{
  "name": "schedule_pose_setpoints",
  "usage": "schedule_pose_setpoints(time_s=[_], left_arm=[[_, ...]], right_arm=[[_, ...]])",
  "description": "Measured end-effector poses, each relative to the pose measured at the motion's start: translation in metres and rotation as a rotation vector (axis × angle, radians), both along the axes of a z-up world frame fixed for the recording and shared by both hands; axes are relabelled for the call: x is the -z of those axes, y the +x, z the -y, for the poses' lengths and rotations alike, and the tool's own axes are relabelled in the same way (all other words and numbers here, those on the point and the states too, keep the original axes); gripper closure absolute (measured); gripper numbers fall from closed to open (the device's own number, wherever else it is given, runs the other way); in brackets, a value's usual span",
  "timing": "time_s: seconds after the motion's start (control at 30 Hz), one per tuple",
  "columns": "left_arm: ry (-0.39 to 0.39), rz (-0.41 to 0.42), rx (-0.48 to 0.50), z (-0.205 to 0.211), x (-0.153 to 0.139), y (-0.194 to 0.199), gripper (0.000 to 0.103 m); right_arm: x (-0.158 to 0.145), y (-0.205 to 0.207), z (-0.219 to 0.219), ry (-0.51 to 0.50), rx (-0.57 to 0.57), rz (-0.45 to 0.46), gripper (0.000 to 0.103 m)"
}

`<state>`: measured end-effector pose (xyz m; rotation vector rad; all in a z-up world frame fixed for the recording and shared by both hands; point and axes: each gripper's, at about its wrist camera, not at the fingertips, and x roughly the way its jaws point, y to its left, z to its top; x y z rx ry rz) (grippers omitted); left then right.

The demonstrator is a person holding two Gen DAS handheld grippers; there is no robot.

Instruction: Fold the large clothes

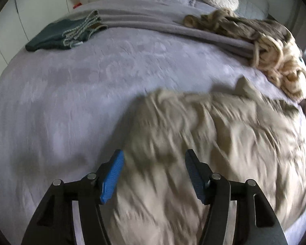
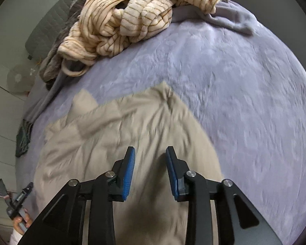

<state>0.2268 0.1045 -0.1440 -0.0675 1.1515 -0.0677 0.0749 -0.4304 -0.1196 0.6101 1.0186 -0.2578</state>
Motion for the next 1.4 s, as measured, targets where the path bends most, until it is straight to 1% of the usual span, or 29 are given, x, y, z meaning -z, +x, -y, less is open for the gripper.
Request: schedule_pose_setpoints(time_s=[0.1, 0.17, 0.2, 0.3, 0.33, 0.37, 0.4, 0.43, 0.47, 0.53, 0.67, 0.73, 0.8, 0.83, 0.93, 1.03, 1.07, 1.1, 1.13, 1.4], left_arm=[[-0.013, -0.017, 0.022, 0.009, -0.003, -0.026, 0.039], [-0.024, -0.038, 0.033, 0.015, -0.003, -0.042, 0.039], [-0.026, -0.047, 0.035, 0.017, -0.003, -0.049, 0.039], [-0.021, -0.079, 0.048, 0.025, -0.002, -0.07, 0.039], [-0.026, -0.089, 0.056, 0.028, -0.002, -0.079, 0.035], [-0.027, -0.093, 0.062, 0.03, -0.002, -0.085, 0.024], [-0.025, -0.09, 0.062, 0.032, -0.003, -0.091, 0.003], [-0.02, -0.073, 0.056, 0.033, -0.006, -0.098, 0.0], [-0.017, -0.068, 0.058, 0.034, -0.008, -0.103, 0.0], [-0.02, -0.087, 0.063, 0.036, -0.007, -0.111, 0.0], [-0.031, -0.121, 0.069, 0.037, -0.002, -0.118, 0.0], [-0.051, -0.149, 0.089, 0.039, 0.001, -0.122, 0.0], [-0.06, -0.165, 0.094, 0.04, 0.003, -0.126, 0.0], [-0.057, -0.174, 0.089, 0.039, 0.005, -0.127, 0.0], [-0.071, -0.209, 0.057, 0.036, 0.011, -0.131, 0.0], [-0.061, -0.204, 0.044, 0.034, 0.014, -0.137, 0.0], [-0.065, -0.209, 0.046, 0.034, 0.015, -0.138, 0.0], [-0.088, -0.226, 0.057, 0.035, 0.017, -0.139, 0.0], [-0.106, -0.238, 0.063, 0.036, 0.019, -0.141, 0.0], [-0.133, -0.245, 0.031, 0.033, 0.026, -0.145, 0.0]], right_arm=[[-0.002, -0.021, -0.013, 0.019, -0.008, 0.0, 0.065], [-0.005, -0.035, -0.019, 0.02, -0.013, 0.003, 0.06], [-0.006, -0.044, -0.023, 0.021, -0.017, 0.004, 0.059], [-0.006, -0.064, -0.031, 0.038, -0.027, 0.002, 0.051], [-0.006, -0.071, -0.034, 0.041, -0.028, 0.0, 0.049], [-0.006, -0.078, -0.036, 0.044, -0.028, -0.002, 0.045], [-0.005, -0.086, -0.039, 0.053, -0.03, -0.005, 0.044], [-0.004, -0.092, -0.042, 0.066, -0.033, -0.006, 0.041], [-0.003, -0.097, -0.044, 0.081, -0.037, -0.006, 0.037], [-0.001, -0.106, -0.047, 0.098, -0.039, -0.007, 0.032], [0.008, -0.12, -0.053, 0.132, -0.028, -0.018, 0.031], [0.014, -0.125, -0.055, 0.155, -0.022, -0.021, 0.03], [0.02, -0.127, -0.058, 0.181, -0.028, -0.026, 0.017], [0.023, -0.129, -0.06, 0.193, -0.03, -0.025, 0.014], [0.03, -0.132, -0.063, 0.222, -0.022, -0.028, 0.014], [0.038, -0.135, -0.063, 0.259, 0.002, -0.031, 0.014], [0.04, -0.136, -0.063, 0.268, 0.01, -0.033, 0.006], [0.042, -0.137, -0.064, 0.276, 0.015, -0.033, 0.001], [0.043, -0.138, -0.063, 0.283, 0.023, -0.027, 0.0], [0.054, -0.135, -0.065, 0.329, 0.05, -0.027, 0.0]])
